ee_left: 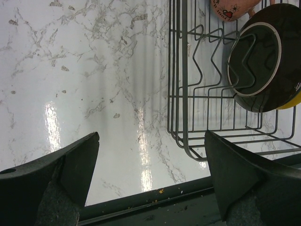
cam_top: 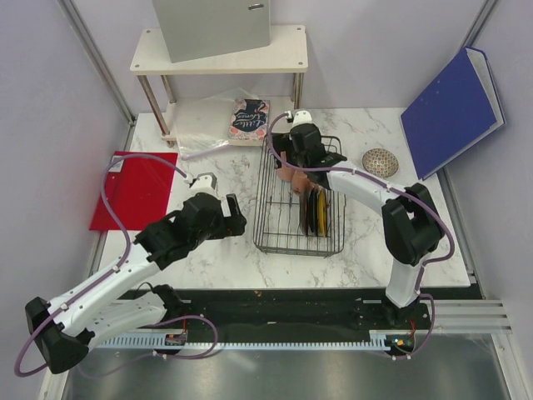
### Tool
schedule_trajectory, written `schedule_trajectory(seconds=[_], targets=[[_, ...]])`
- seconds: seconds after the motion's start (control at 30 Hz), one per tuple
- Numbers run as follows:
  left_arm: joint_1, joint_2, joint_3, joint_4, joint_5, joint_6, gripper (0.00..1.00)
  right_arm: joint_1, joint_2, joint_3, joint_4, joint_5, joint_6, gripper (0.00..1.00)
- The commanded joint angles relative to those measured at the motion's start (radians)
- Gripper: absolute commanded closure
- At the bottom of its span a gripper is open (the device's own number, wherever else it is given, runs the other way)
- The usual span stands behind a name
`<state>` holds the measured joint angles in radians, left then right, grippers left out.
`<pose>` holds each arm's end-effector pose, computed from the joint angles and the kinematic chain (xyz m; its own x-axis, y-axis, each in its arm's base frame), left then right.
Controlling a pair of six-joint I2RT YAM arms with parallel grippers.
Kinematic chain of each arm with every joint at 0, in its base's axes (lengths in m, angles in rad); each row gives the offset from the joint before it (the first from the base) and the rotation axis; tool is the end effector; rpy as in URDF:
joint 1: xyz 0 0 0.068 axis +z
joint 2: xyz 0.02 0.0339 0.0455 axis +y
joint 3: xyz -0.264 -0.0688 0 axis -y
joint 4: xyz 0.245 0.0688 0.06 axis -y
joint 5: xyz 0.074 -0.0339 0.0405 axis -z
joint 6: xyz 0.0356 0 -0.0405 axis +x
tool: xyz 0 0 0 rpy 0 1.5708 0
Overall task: Unload the mixed dishes from the dish rack
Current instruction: Pick up the cup from the dish rack.
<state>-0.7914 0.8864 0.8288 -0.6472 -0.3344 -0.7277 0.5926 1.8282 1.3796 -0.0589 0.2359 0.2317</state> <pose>0.1370 -0.1221 0.2941 -0.6701 -0.2158 -0.7102 0.0676 0.9351 -0.3479 0.3604 0.2327 0.2638 -0.4782 -0.0528 -0.8767 -0.2711 0.9583 0.0901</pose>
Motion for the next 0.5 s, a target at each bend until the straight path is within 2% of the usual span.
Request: schedule_trajectory(seconds=[0.0,0.3,0.47], targets=[[0.001,0.008,0.003,0.038,-0.006,0.02,0.01,0.003,0.057,0.094,0.041,0.075,-0.048,0.02],[0.001,0.011,-0.005,0.037,-0.022,0.025,0.01,0.004,0.146,0.164,0.013,0.065,-0.063,0.04],[0.001,0.003,-0.007,0.037,-0.023,0.031,0.01,0.003,0.118,0.125,0.021,0.065,-0.048,0.16]])
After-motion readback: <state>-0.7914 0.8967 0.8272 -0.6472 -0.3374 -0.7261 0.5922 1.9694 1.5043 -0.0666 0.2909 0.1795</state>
